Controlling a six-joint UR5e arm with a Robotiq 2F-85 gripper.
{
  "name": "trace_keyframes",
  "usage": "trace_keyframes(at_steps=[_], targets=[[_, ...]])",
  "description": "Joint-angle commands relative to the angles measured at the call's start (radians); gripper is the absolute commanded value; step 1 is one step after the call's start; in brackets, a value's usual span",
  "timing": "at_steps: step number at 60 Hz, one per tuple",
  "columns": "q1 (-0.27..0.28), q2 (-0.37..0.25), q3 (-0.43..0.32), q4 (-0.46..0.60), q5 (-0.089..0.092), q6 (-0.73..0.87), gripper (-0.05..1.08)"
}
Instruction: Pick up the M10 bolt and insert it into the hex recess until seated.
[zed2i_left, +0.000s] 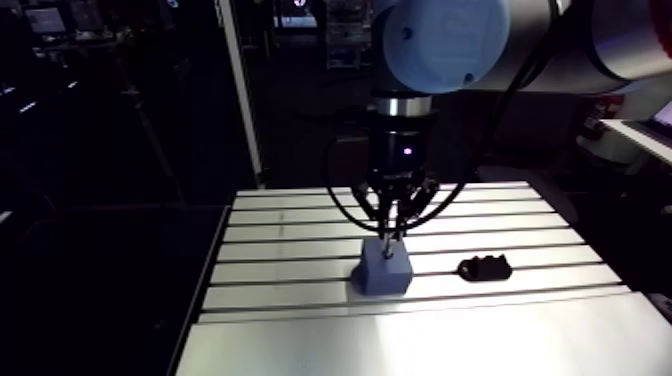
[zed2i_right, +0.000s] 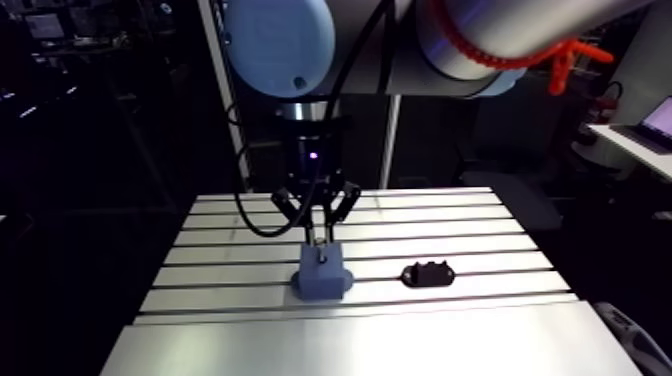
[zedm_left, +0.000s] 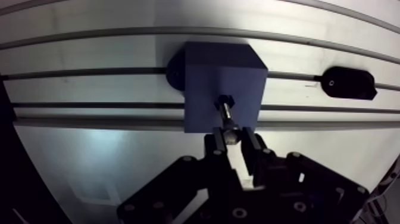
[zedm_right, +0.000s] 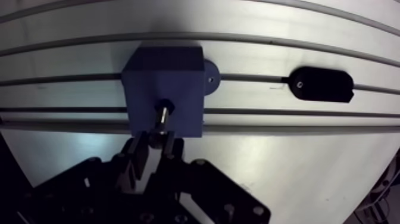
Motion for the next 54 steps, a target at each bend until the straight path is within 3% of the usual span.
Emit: trace_keyframes(at_steps=[1,54], targets=[[-0.001,-0.001,0.006,0.0,0.0,-0.001,1.08],[-0.001,0.001,0.01,-0.011,-0.002,-0.001,1.08]])
